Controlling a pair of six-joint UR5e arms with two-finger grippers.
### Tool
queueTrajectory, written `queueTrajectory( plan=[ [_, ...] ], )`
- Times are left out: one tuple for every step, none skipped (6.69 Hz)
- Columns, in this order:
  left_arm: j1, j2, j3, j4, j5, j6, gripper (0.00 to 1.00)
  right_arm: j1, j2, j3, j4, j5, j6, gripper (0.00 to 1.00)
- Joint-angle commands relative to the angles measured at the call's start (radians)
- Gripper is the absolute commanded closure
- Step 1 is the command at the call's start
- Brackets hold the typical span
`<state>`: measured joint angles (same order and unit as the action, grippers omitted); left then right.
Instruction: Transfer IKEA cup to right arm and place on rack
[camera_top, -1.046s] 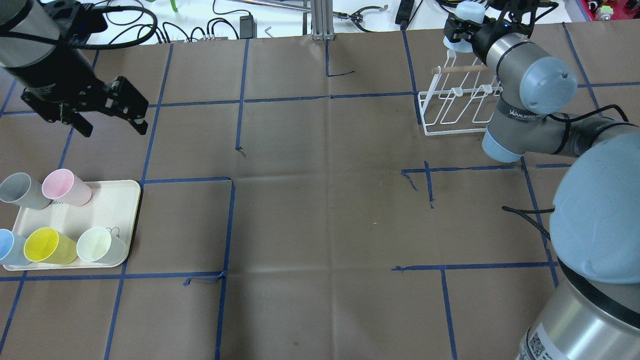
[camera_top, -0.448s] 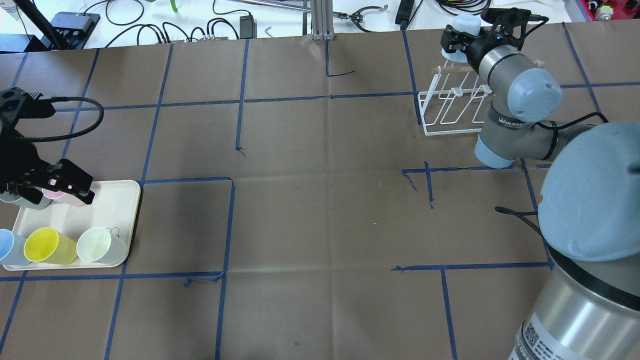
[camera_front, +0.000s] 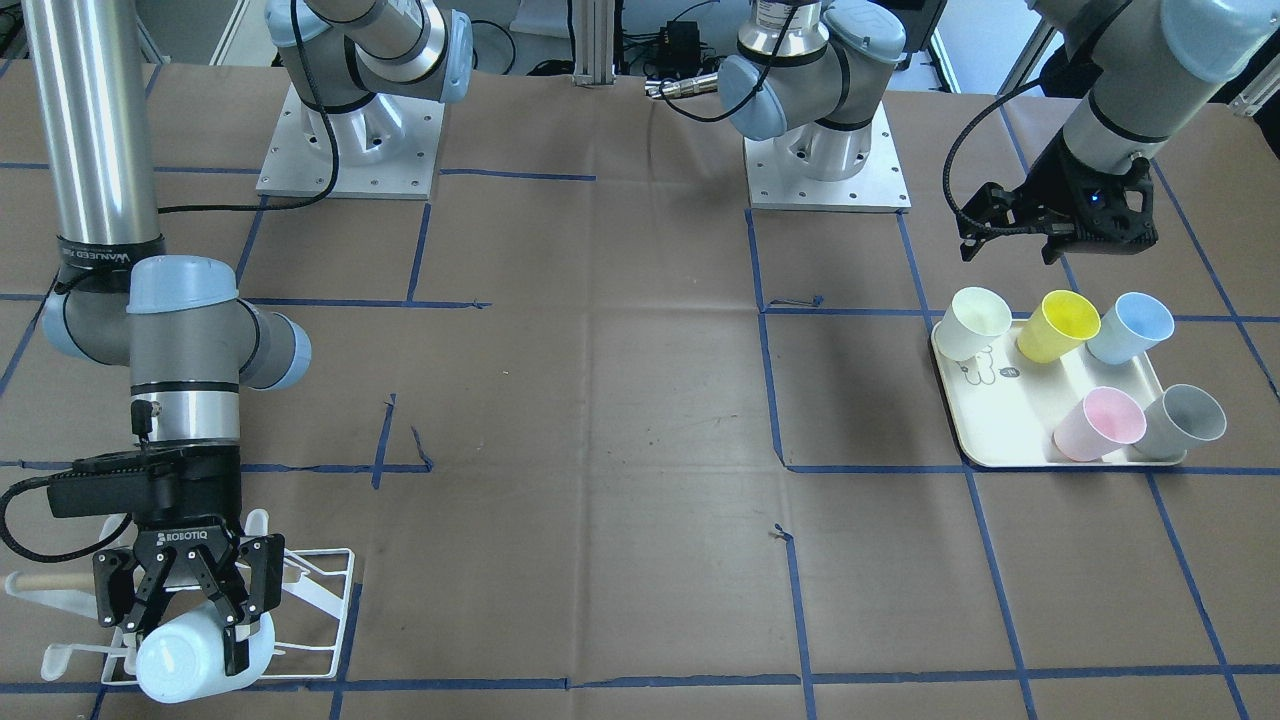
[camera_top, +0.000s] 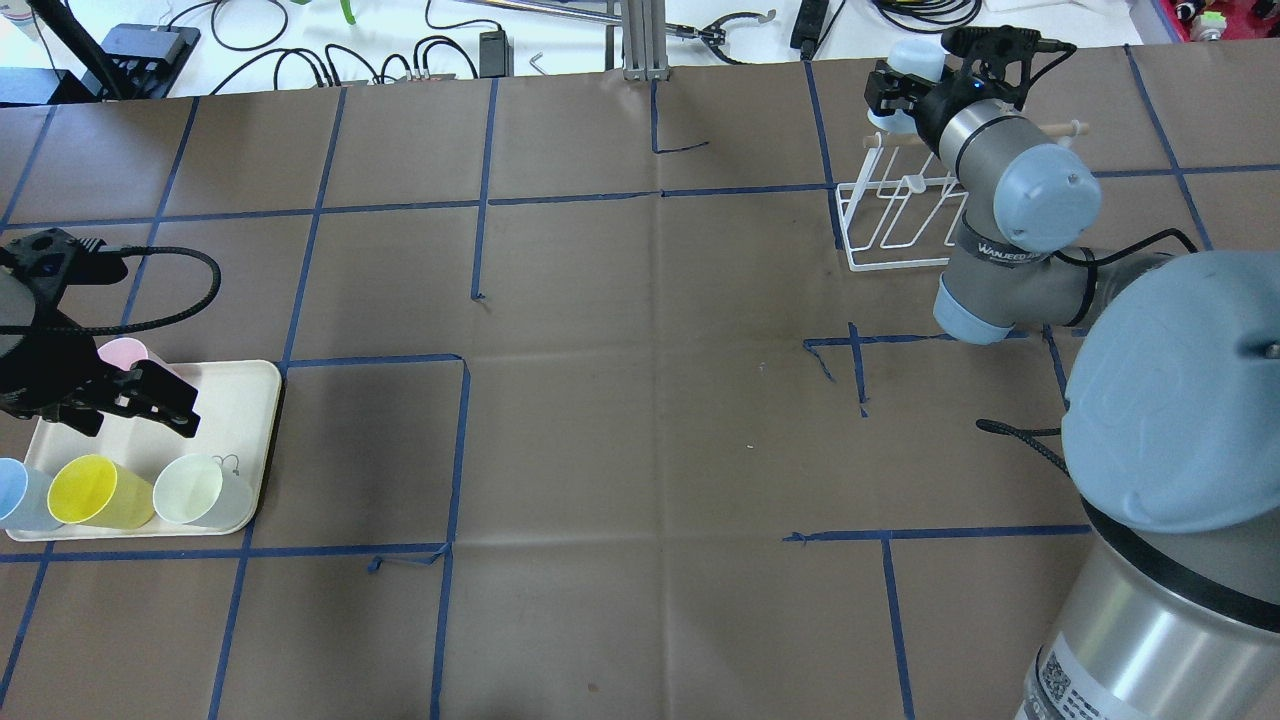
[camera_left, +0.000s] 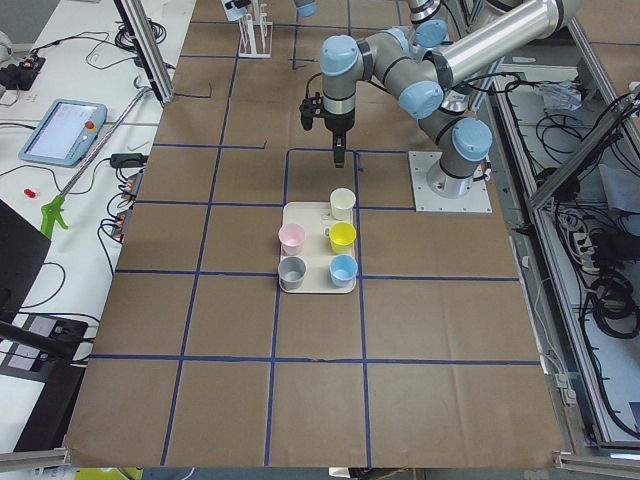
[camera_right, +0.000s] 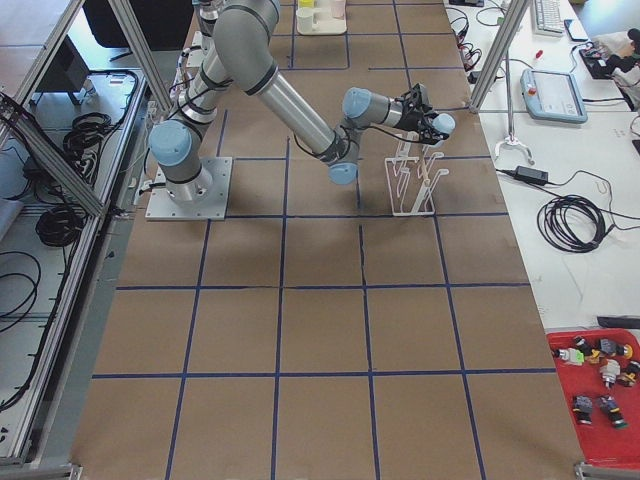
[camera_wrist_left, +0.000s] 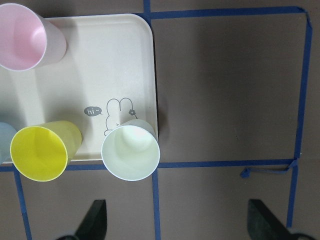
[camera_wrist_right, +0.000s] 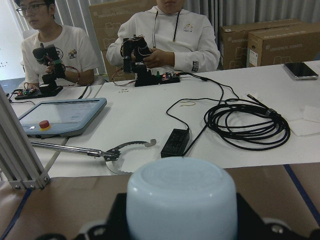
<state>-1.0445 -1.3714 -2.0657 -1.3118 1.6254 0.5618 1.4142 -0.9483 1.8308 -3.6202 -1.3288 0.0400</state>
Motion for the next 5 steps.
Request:
queueTrajectory(
  plan=[
    [0.053, -0.012, -0.161, 0.219, -0.007, 0.067, 0.01, 0.002, -0.001, 0.004, 0.012, -0.001, 0.014, 0.00],
    [0.069, -0.044, -0.201, 0.274, -0.010, 0.072, 0.01, 0.002, -0.006, -0.001, 0.012, -0.001, 0.011, 0.00],
    [0.069, -0.079, -0.208, 0.298, -0.010, 0.072, 0.01, 0.002, -0.017, -0.004, 0.012, -0.001, 0.008, 0.00],
    [0.069, -0.118, -0.218, 0.308, -0.012, 0.070, 0.02, 0.003, -0.032, -0.008, 0.015, -0.001, 0.014, 0.00],
    [0.069, -0.135, -0.229, 0.330, -0.010, 0.070, 0.02, 0.003, -0.074, -0.004, 0.015, 0.002, 0.014, 0.00]
  ],
)
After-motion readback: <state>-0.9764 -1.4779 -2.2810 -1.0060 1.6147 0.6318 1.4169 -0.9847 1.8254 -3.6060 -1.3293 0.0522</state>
